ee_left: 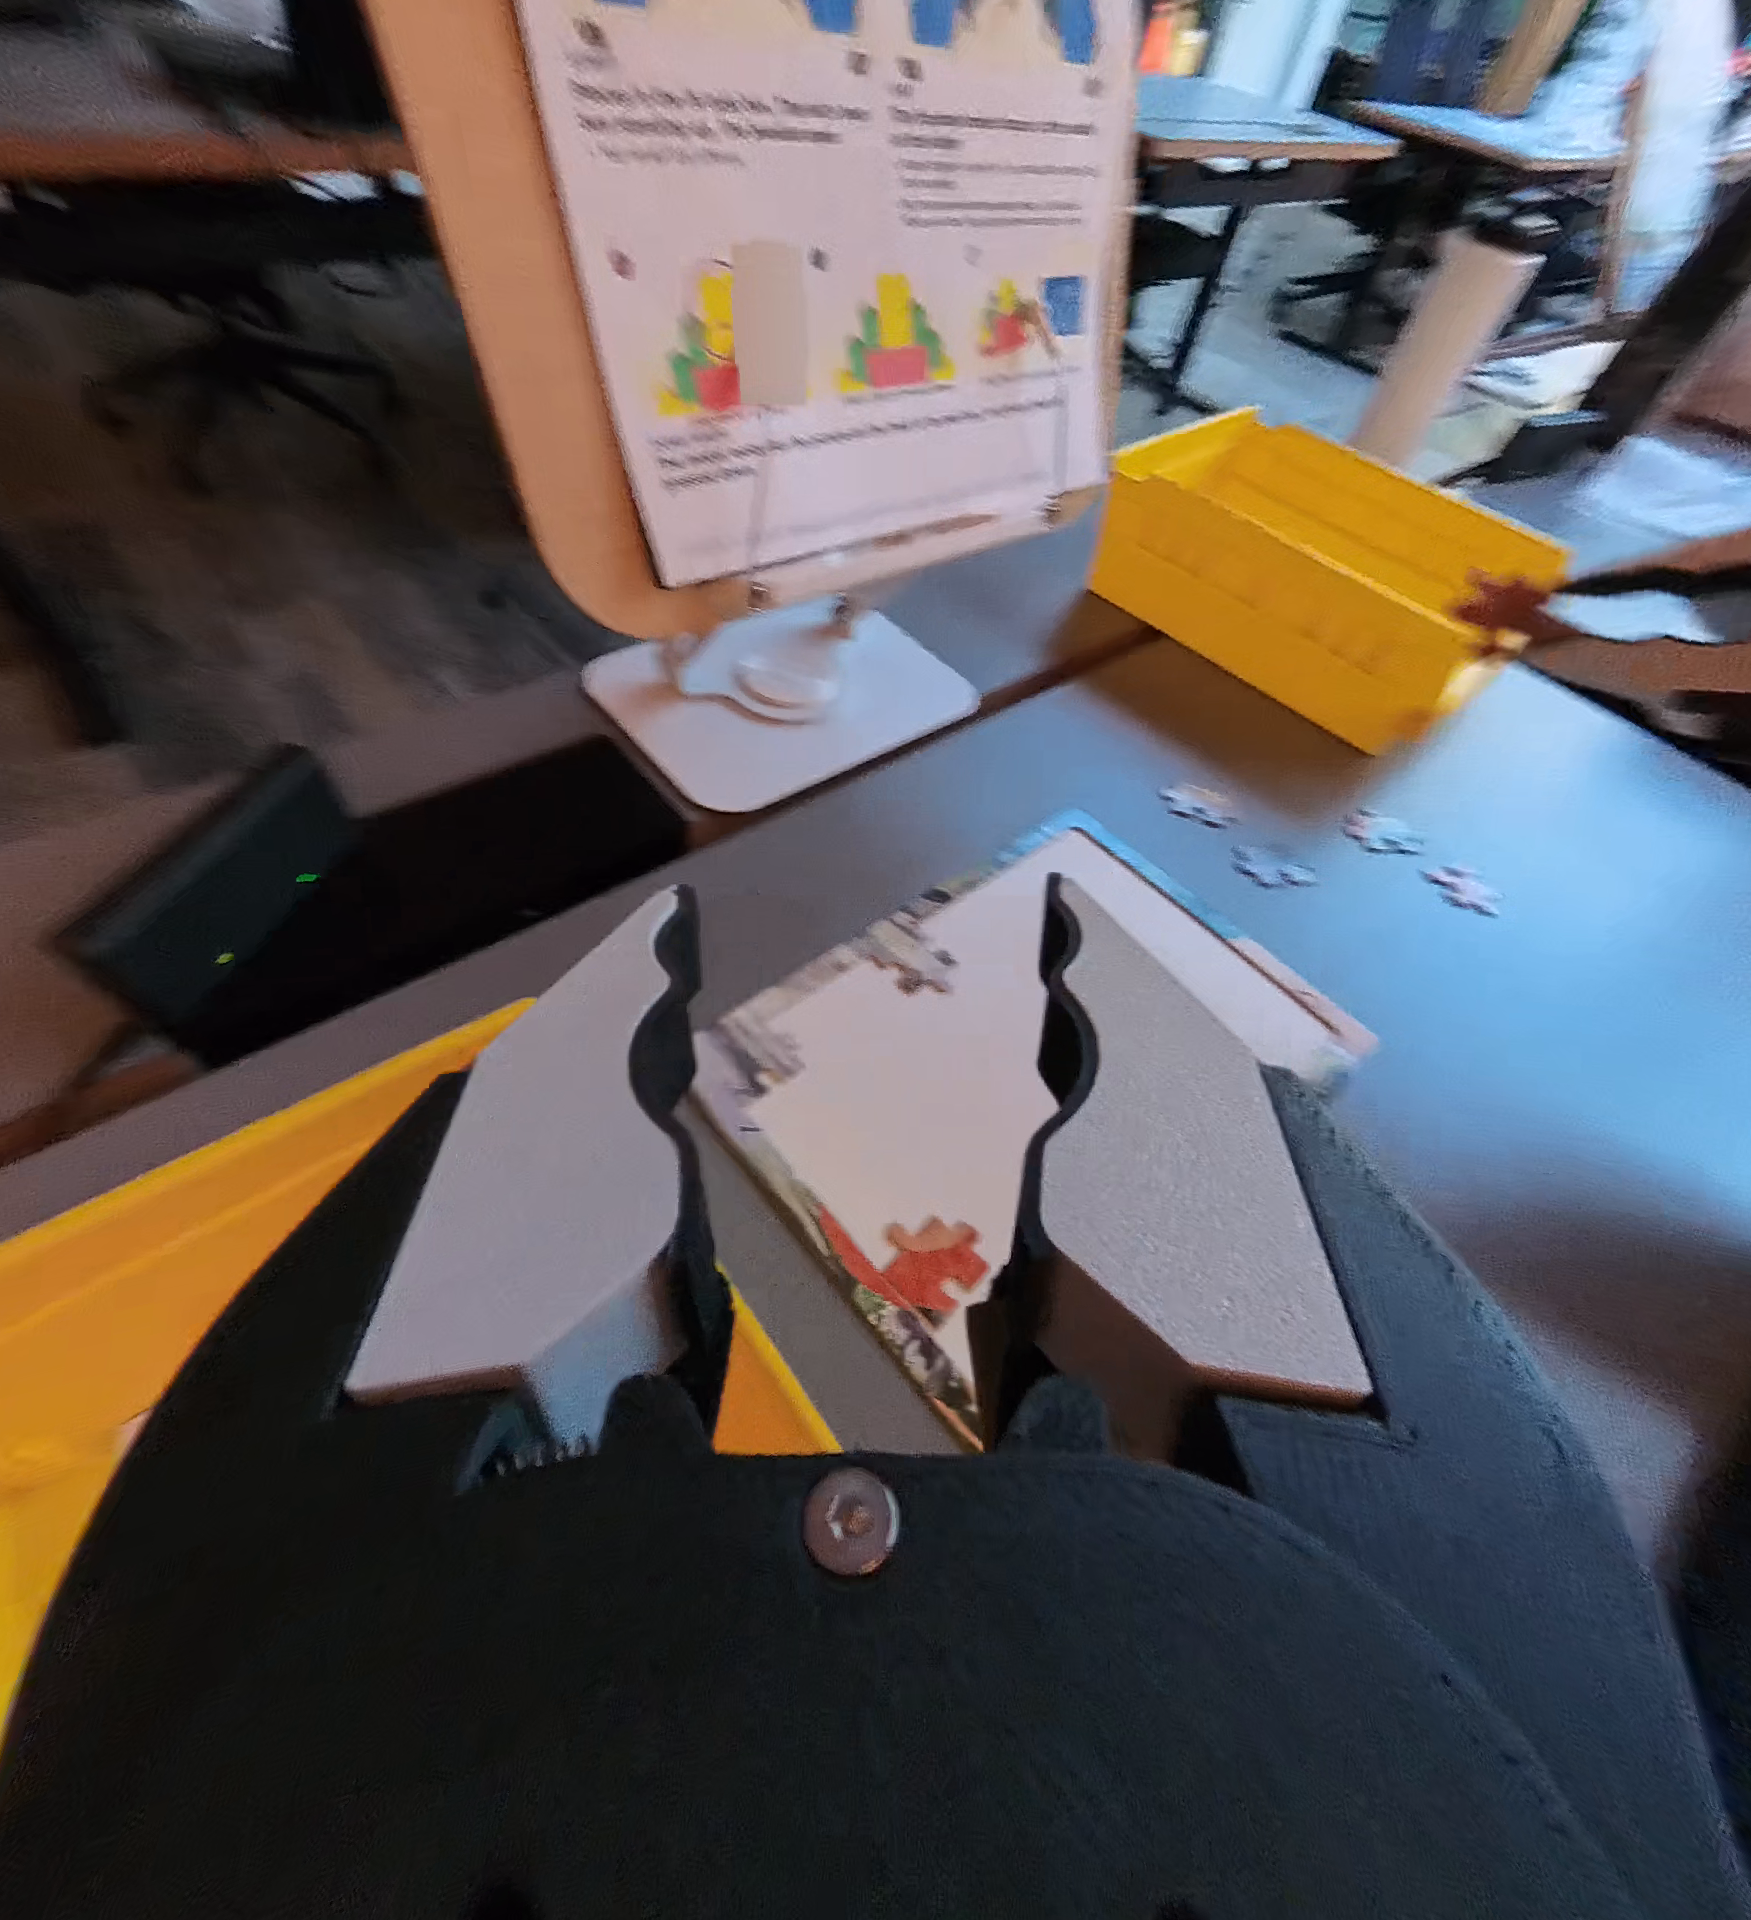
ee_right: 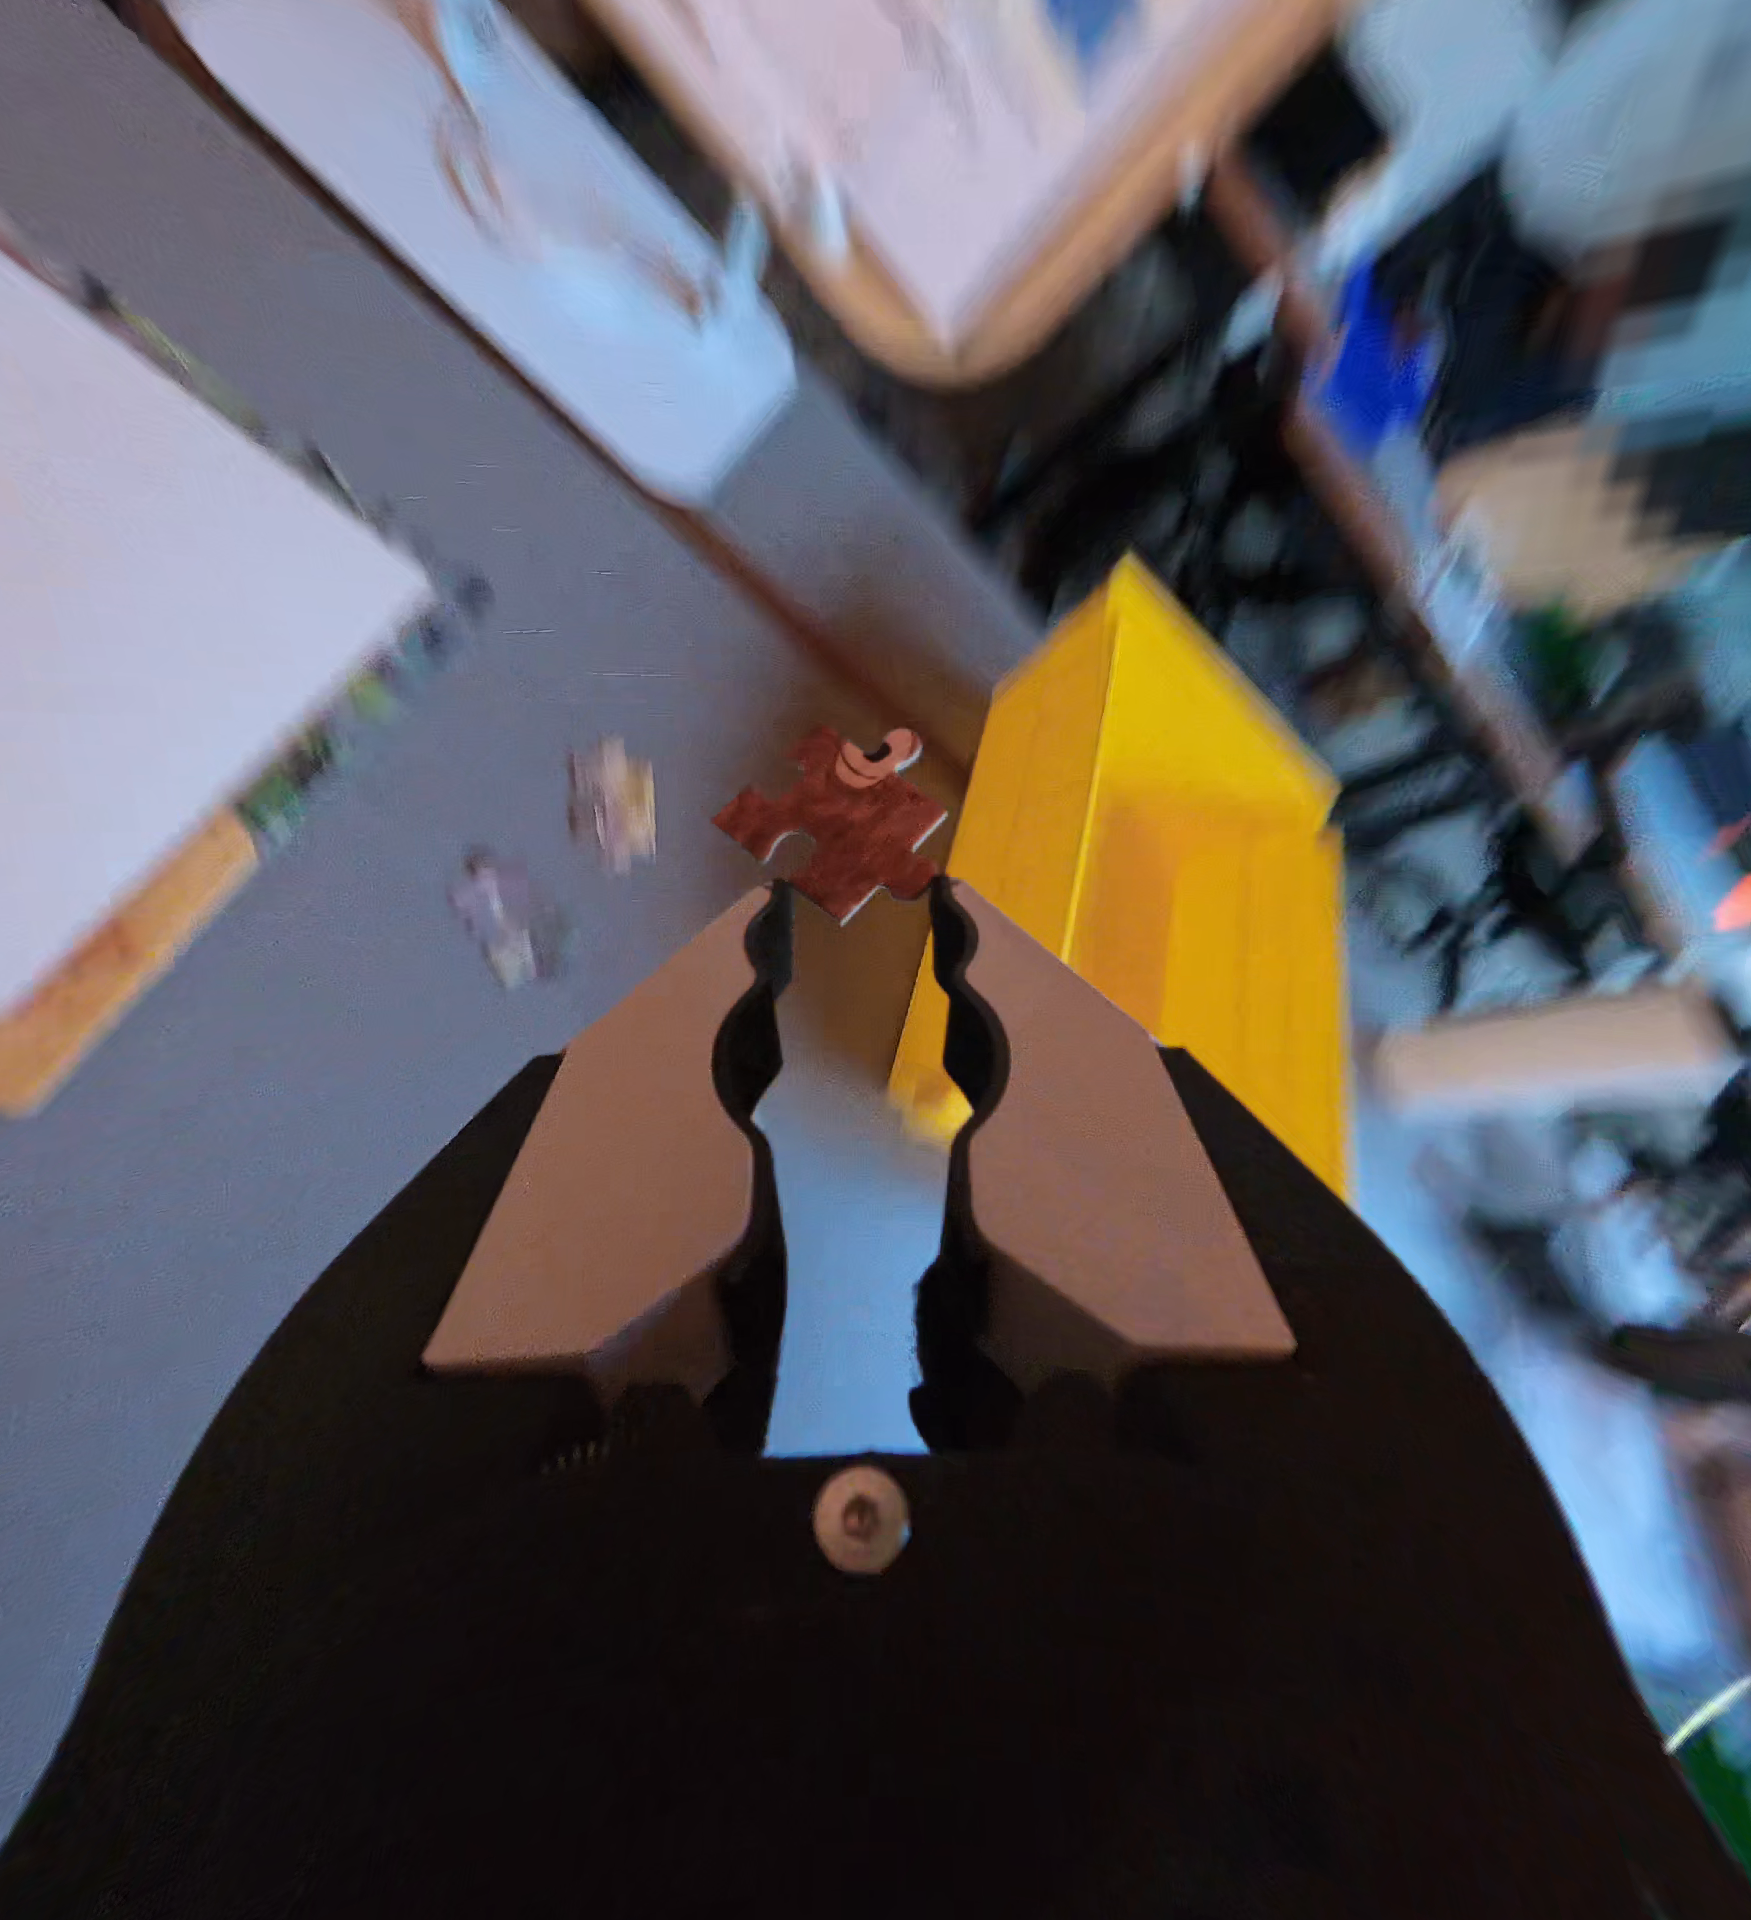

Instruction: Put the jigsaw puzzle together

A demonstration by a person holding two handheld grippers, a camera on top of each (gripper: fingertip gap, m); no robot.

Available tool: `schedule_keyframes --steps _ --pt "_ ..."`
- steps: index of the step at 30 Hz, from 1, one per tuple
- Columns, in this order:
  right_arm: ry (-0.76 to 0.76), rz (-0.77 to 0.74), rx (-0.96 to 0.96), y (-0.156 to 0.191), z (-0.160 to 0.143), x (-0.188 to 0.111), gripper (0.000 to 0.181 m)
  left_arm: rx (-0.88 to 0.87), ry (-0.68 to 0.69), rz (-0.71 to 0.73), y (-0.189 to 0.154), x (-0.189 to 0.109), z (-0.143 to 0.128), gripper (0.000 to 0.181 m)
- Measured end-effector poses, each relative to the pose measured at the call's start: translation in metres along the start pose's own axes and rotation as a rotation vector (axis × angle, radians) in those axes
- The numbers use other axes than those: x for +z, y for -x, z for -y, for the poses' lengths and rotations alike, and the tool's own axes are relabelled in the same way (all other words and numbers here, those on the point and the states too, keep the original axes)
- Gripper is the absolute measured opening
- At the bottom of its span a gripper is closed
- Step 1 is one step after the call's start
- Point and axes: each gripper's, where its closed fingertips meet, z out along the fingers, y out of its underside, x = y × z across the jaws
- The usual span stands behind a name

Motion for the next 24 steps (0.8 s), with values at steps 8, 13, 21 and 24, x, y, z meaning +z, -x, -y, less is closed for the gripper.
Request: schedule_keyframes --steps 8,13,21,24 --pt "0.16 0.387 0.359 0.078 -0.119 0.002 0.002 0.102 0.101 0.202 -0.014 0.008 -0.006 0.094" --pt "0.237 0.276 0.339 0.051 -0.142 0.003 0.008 0.094 0.138 0.098 -0.04 0.017 -0.014 0.093" --pt "0.134 0.476 0.429 0.072 -0.183 -0.038 0.054 0.097 0.178 0.064 -0.04 0.02 -0.022 0.09" --pt "0.167 0.486 0.493 0.078 -0.206 -0.032 0.054 0.103 0.184 0.057 -0.042 0.022 -0.023 0.088"
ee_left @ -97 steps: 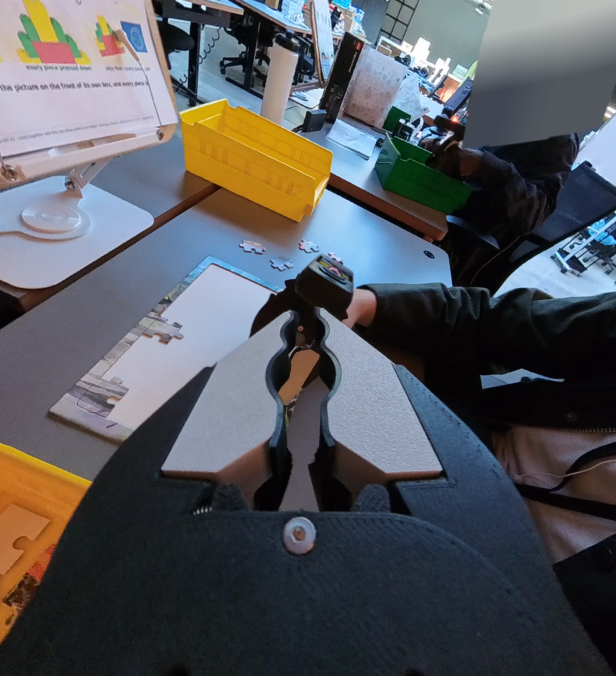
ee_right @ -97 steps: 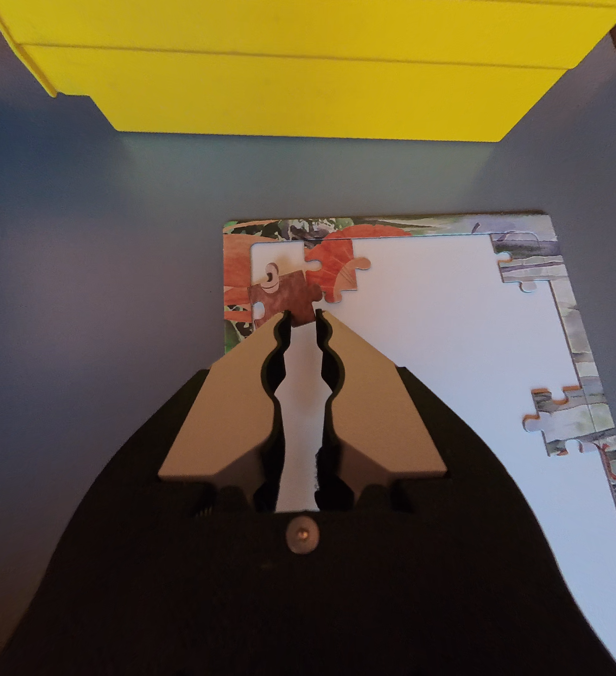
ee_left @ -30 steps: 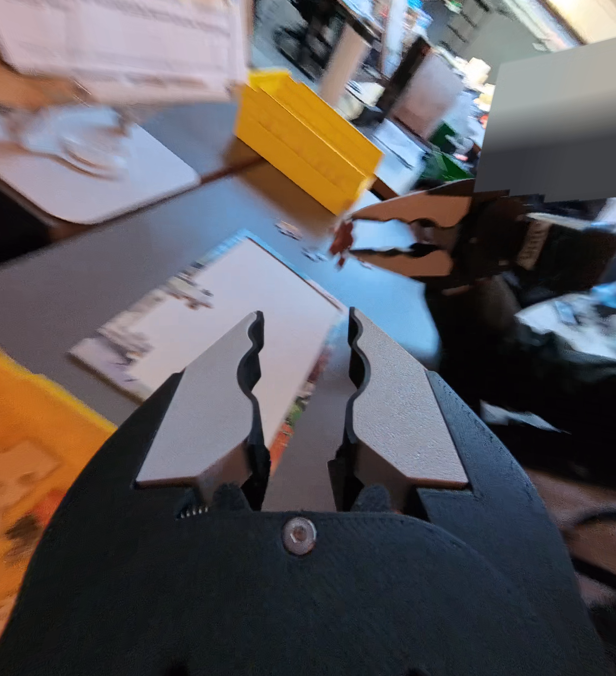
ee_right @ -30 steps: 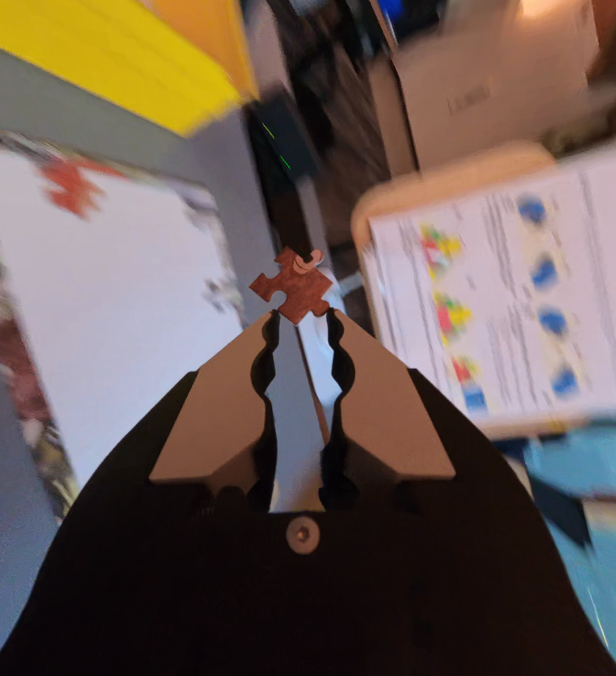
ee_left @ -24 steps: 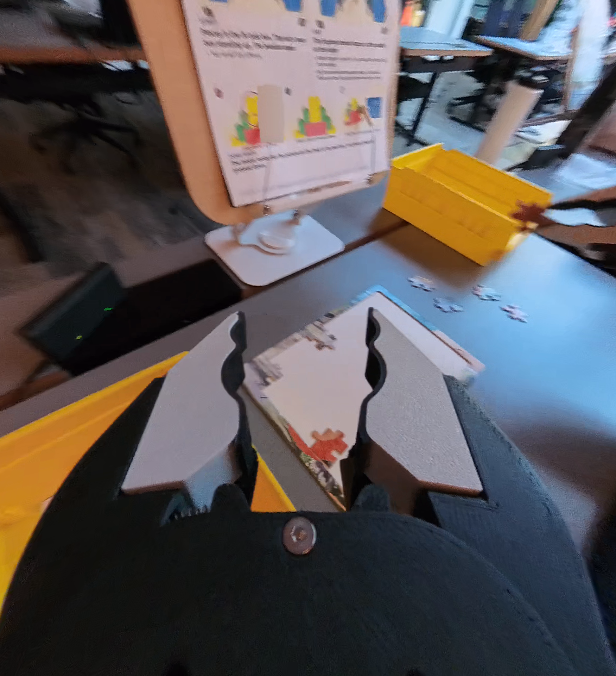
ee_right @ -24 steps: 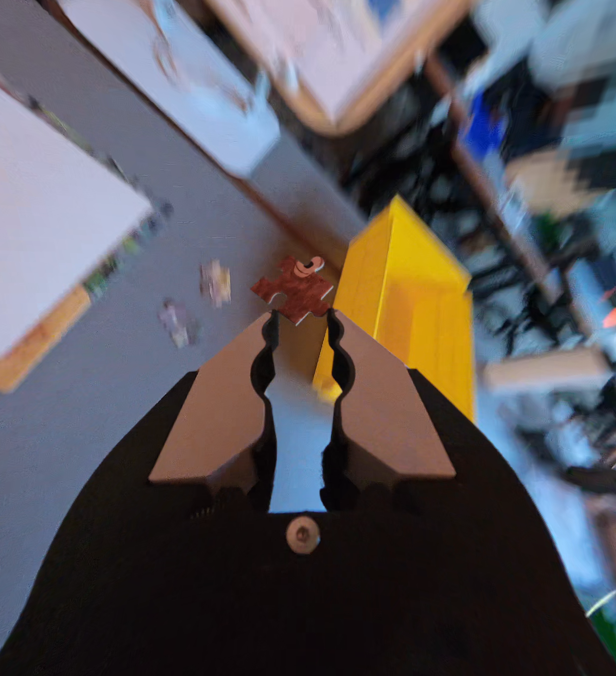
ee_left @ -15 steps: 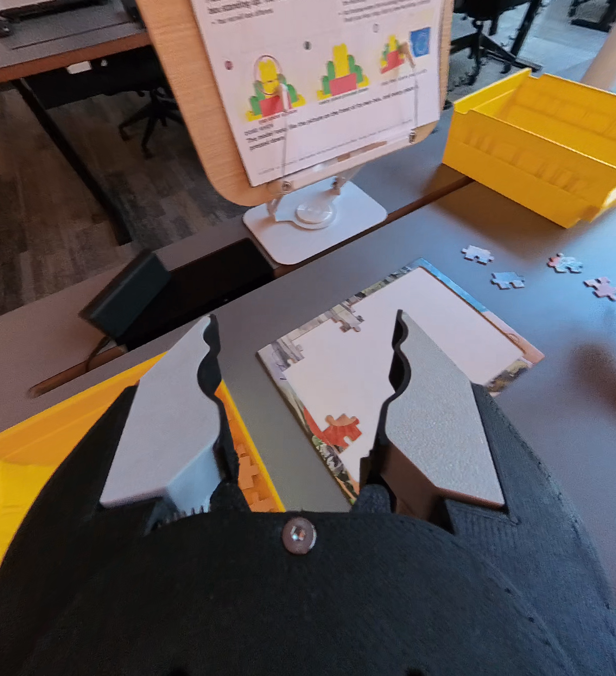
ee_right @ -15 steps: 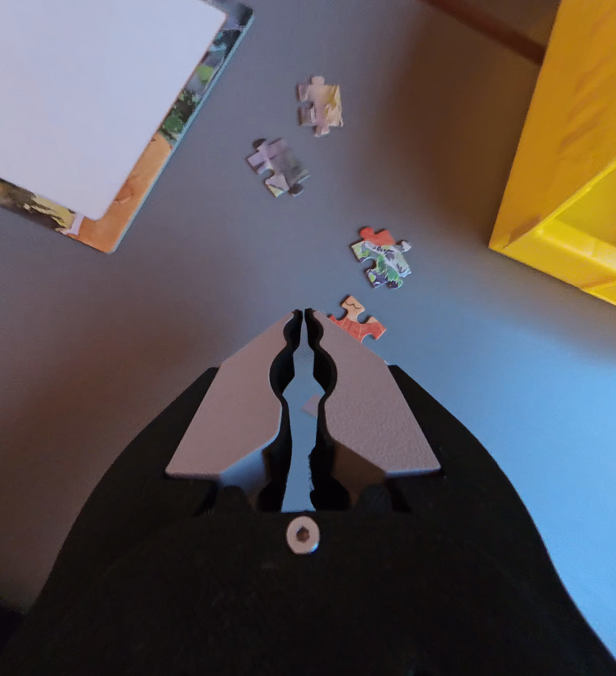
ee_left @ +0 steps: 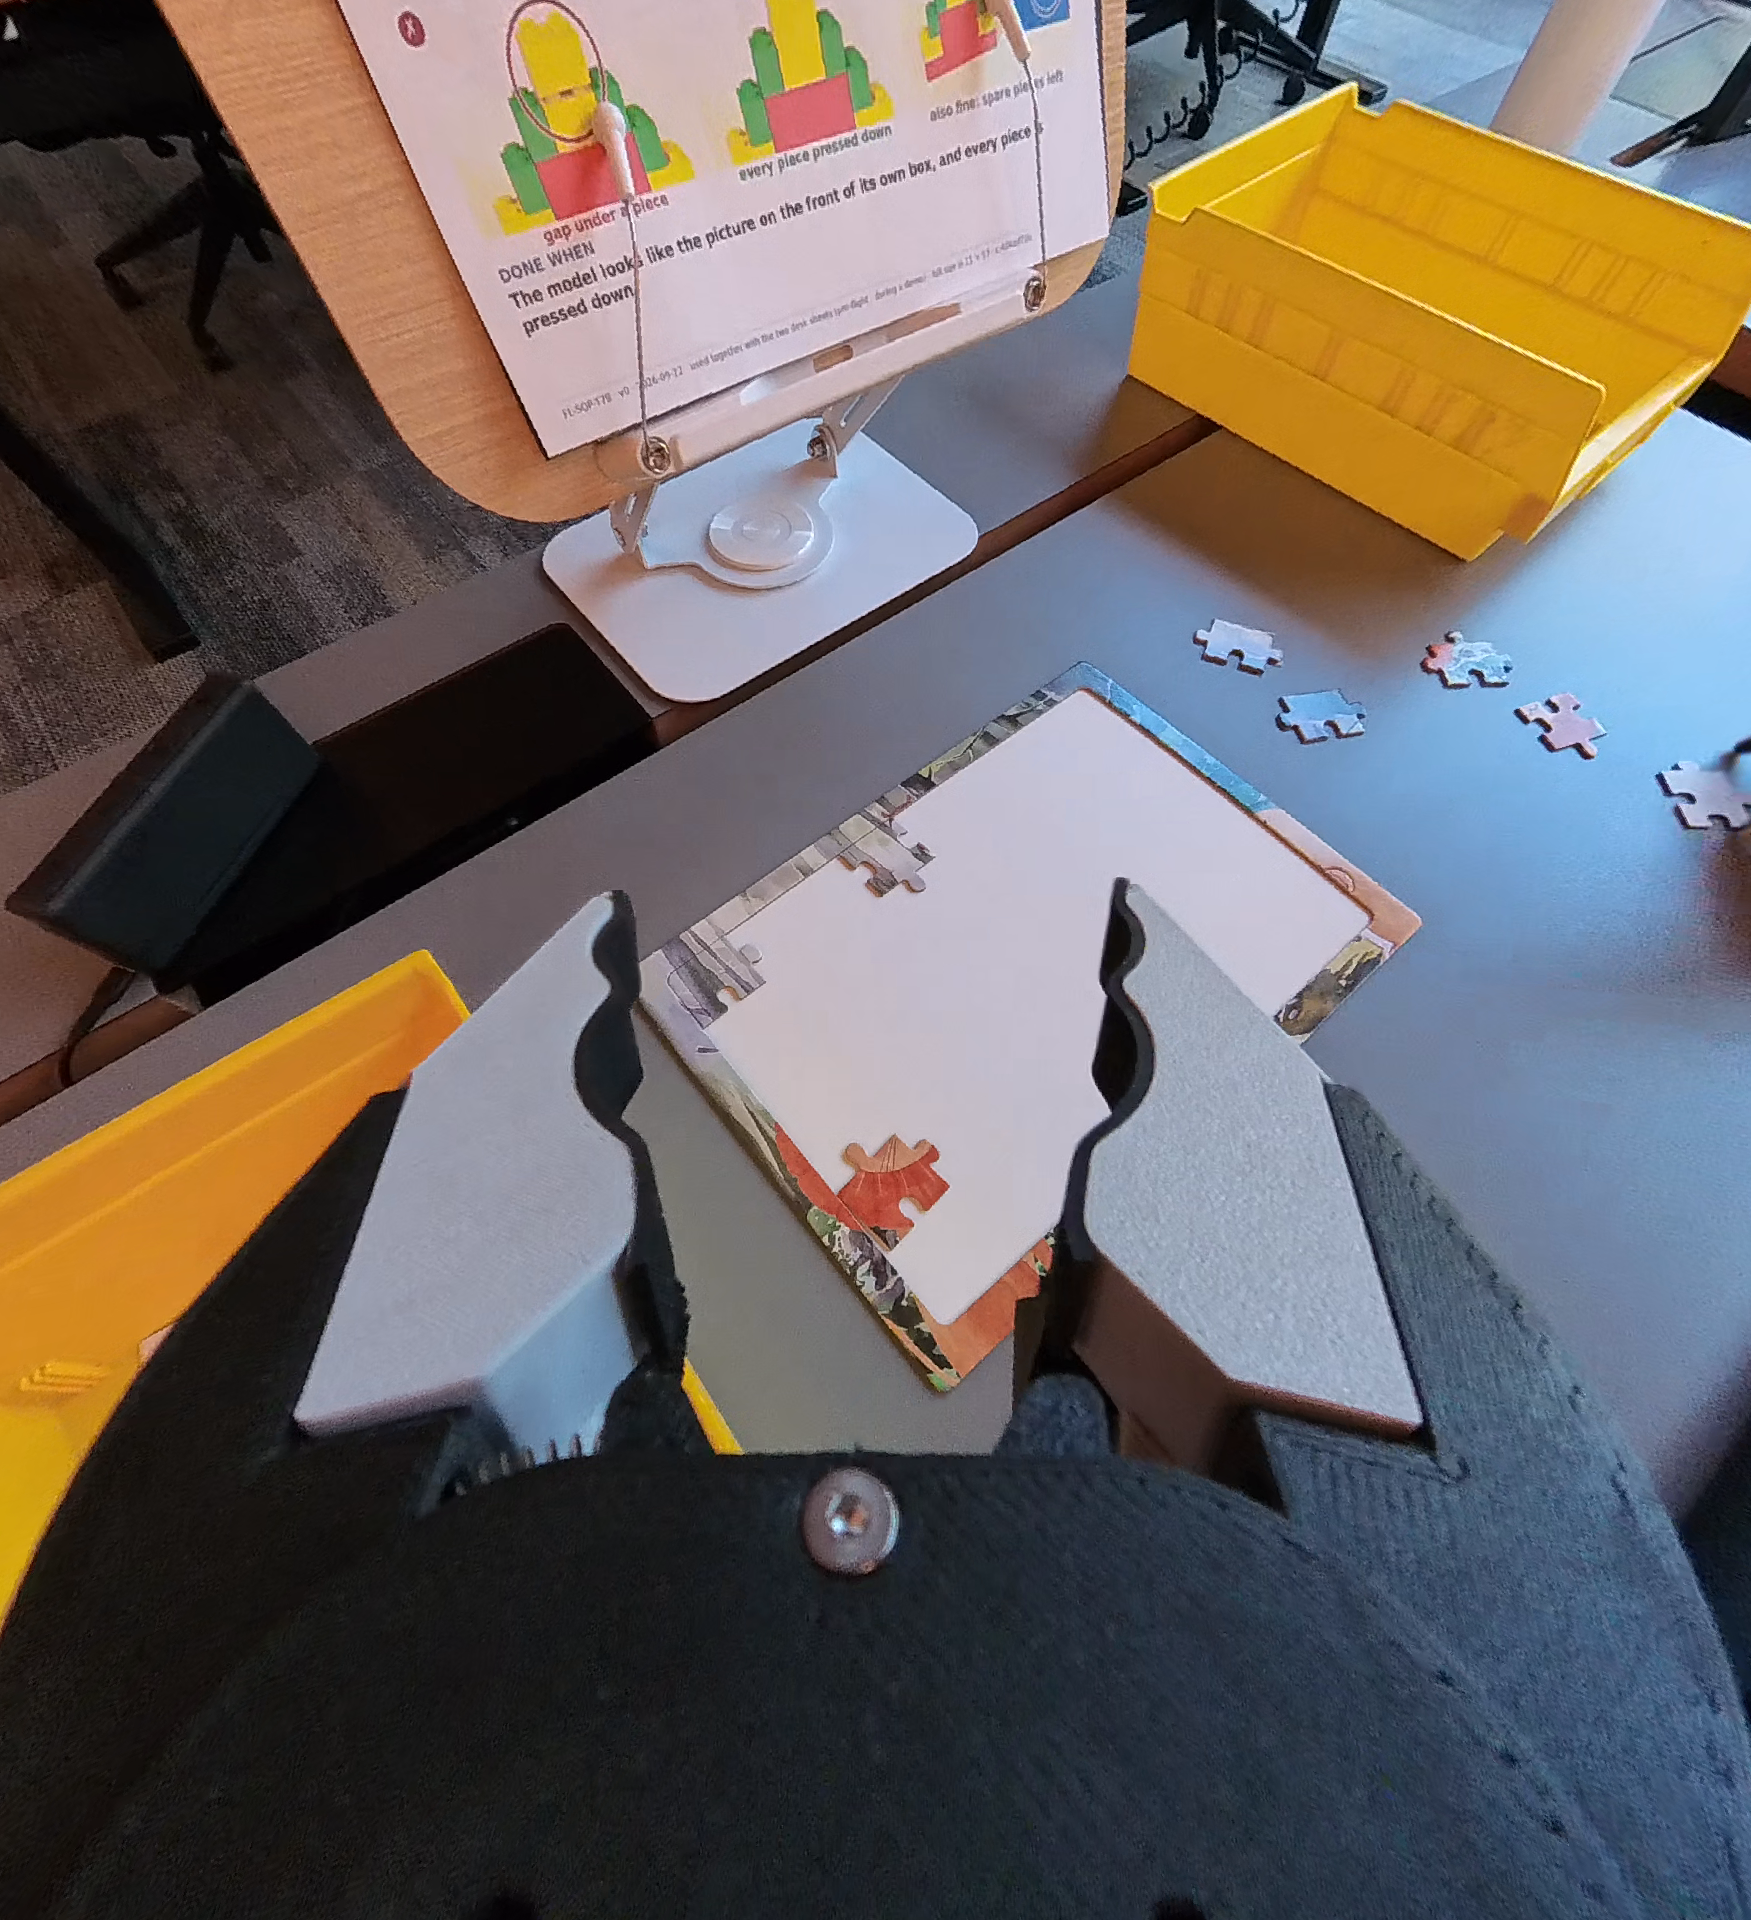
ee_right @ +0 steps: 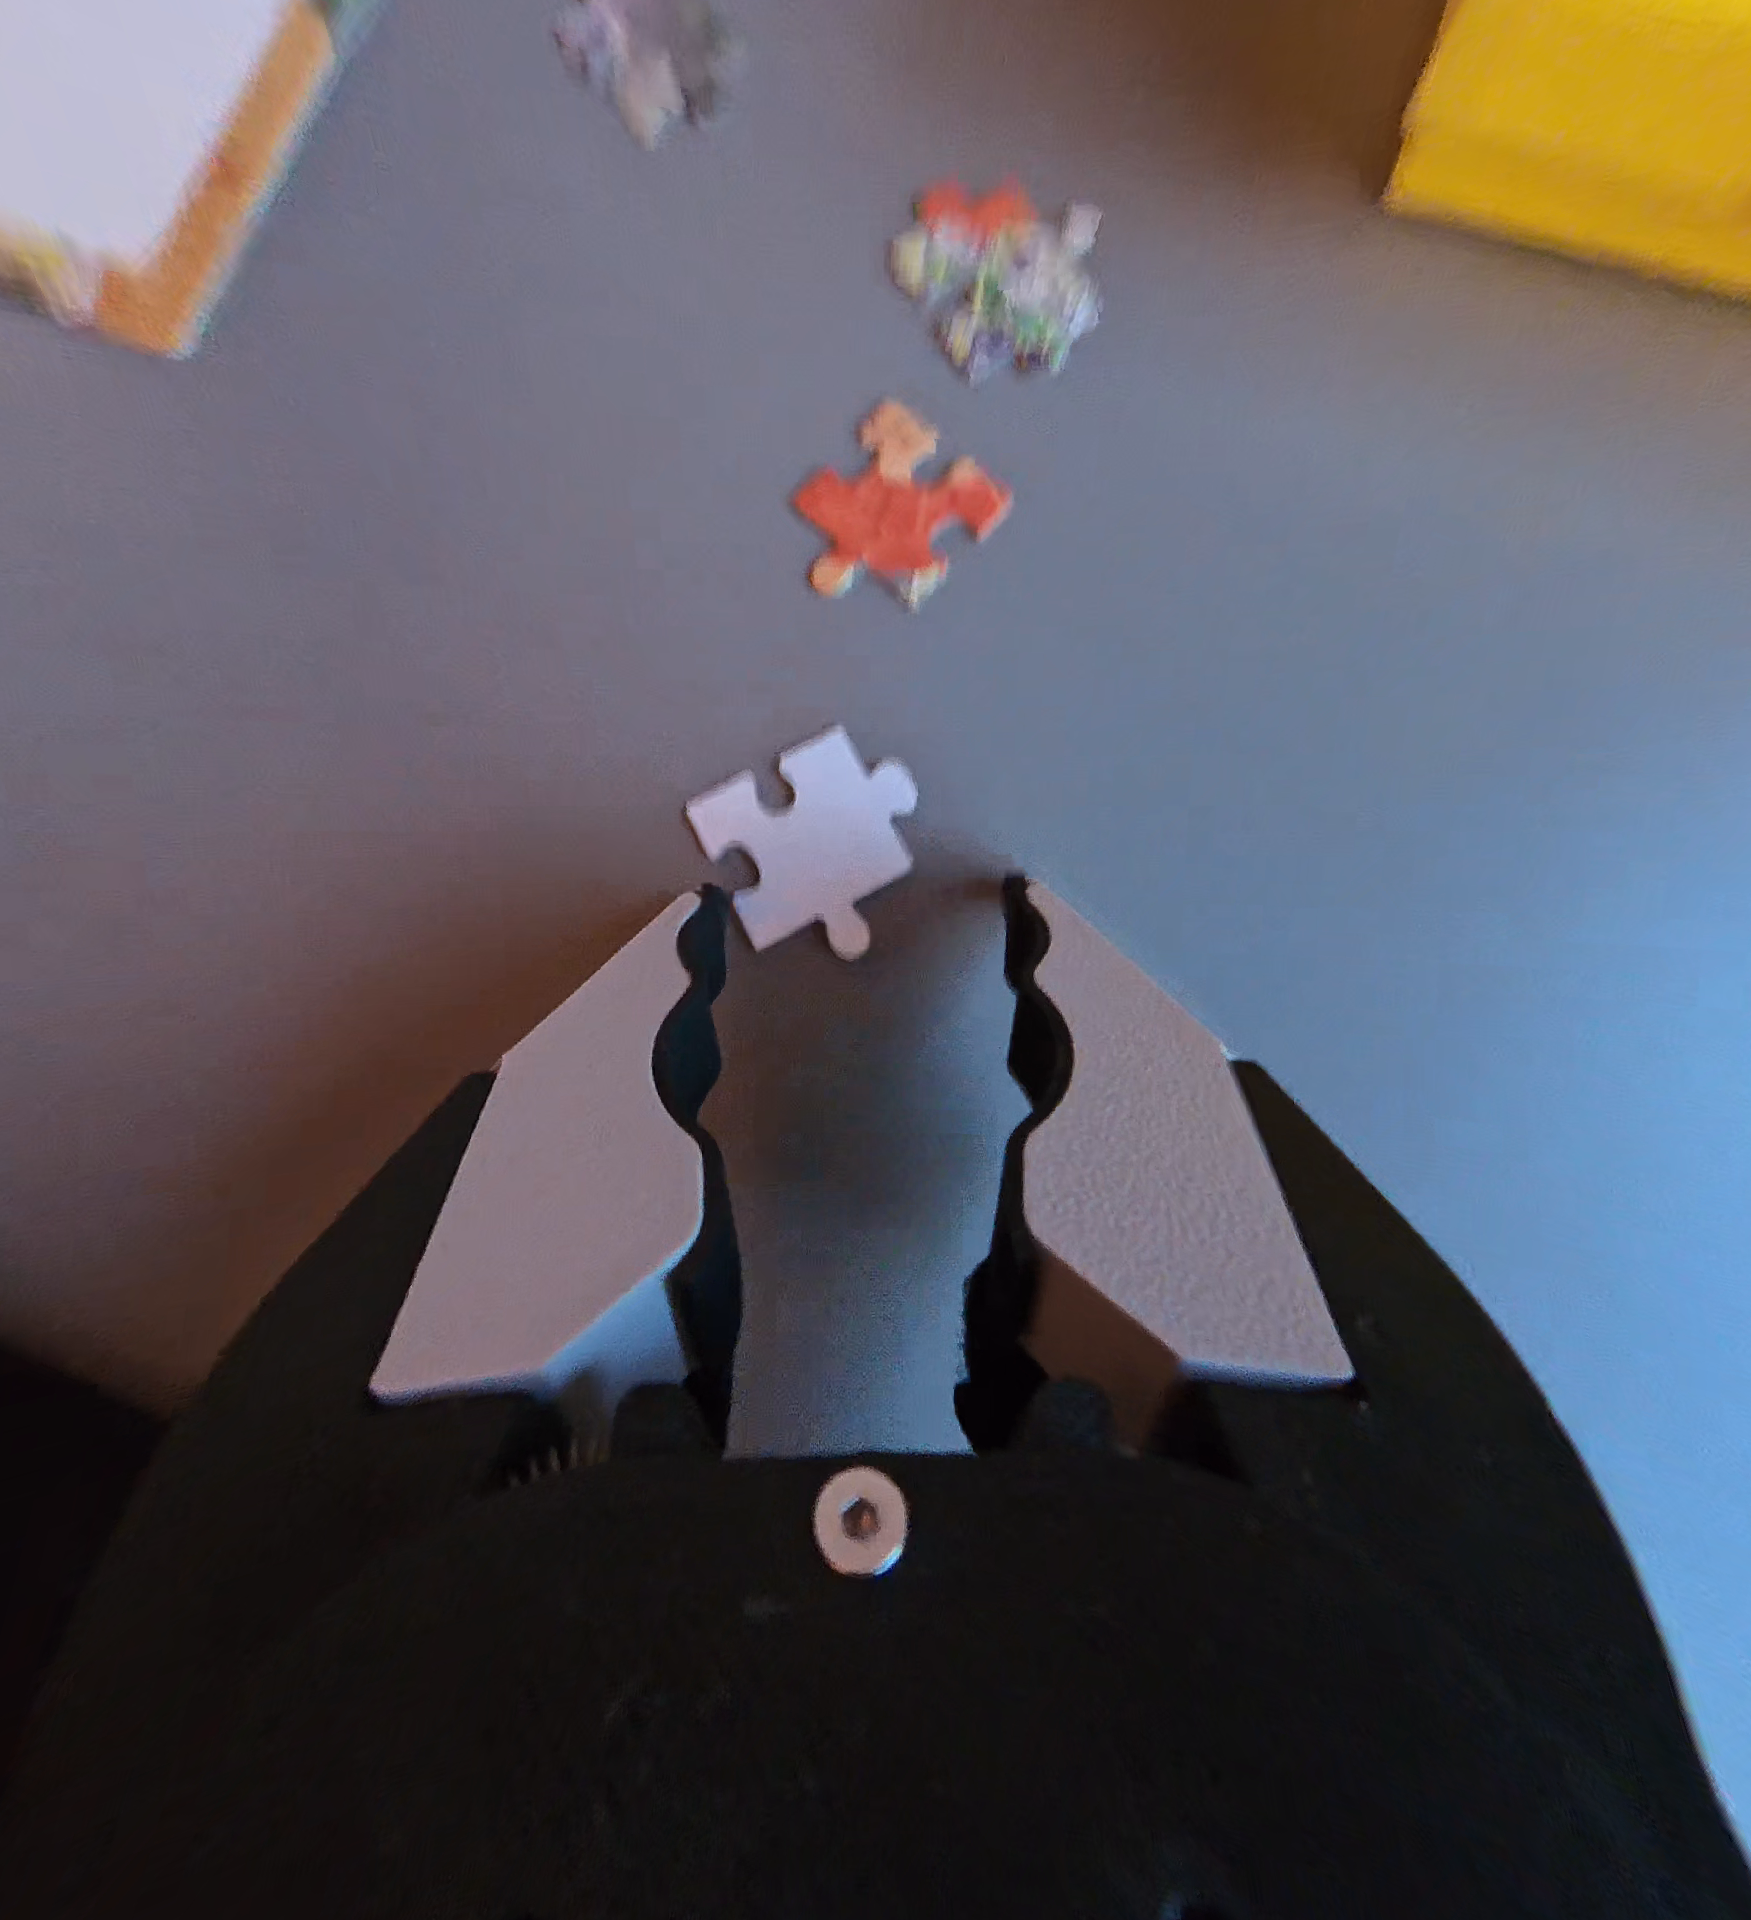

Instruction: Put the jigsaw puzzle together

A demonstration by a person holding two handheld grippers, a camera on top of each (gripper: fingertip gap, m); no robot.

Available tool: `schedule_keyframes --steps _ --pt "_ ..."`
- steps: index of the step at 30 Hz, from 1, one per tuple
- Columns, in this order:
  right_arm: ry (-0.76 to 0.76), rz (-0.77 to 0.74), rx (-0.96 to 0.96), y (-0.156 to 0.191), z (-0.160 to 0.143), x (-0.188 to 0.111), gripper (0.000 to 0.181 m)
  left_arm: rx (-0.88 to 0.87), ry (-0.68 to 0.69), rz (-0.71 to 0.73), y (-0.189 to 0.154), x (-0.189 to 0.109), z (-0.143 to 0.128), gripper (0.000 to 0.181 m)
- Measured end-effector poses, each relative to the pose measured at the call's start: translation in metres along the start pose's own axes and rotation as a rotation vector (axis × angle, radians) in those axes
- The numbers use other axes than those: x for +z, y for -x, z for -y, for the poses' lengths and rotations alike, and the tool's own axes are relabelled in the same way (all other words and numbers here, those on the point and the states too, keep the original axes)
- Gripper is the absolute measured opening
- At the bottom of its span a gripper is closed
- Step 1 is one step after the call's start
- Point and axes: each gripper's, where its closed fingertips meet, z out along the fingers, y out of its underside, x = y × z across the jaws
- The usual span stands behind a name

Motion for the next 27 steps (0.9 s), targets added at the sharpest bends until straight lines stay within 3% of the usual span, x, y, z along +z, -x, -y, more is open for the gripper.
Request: schedule_keyframes --steps 2,6,8,11,16,18,20,22,27 --pt "-0.045 0.073 0.036 0.006 0.004 0.0 0.041 0.011 0.009 -0.003 -0.003 0.001 -0.002 0.088" --pt "-0.048 0.076 -0.098 0.016 0.003 0.002 0.012 0.028 0.016 -0.01 -0.007 0.003 -0.003 0.085" --pt "-0.044 0.062 -0.11 0.016 0.003 0.002 0.011 0.027 0.023 -0.013 -0.008 0.005 -0.004 0.085" --pt "-0.063 0.047 -0.073 0.015 0.007 0.0 0.033 0.027 0.035 -0.024 -0.01 0.007 -0.006 0.085" --pt "-0.026 0.015 -0.066 0.014 0.002 0.004 0.044 0.04 0.041 -0.041 -0.017 0.009 -0.007 0.084" --pt "-0.052 0.015 -0.061 0.016 0.004 0.005 0.038 0.044 0.045 -0.047 -0.02 0.01 -0.008 0.084" --pt "-0.067 0.031 -0.043 0.017 0.006 0.006 0.019 0.044 0.047 -0.062 -0.024 0.011 -0.009 0.083" --pt "-0.07 0.045 -0.043 0.019 0.007 0.007 0.019 0.039 0.043 -0.102 -0.034 0.014 -0.008 0.083" --pt "-0.122 -0.016 -0.232 0.035 0.023 0.0 0.017 -0.017 0.015 -0.415 -0.104 0.022 -0.005 0.081"
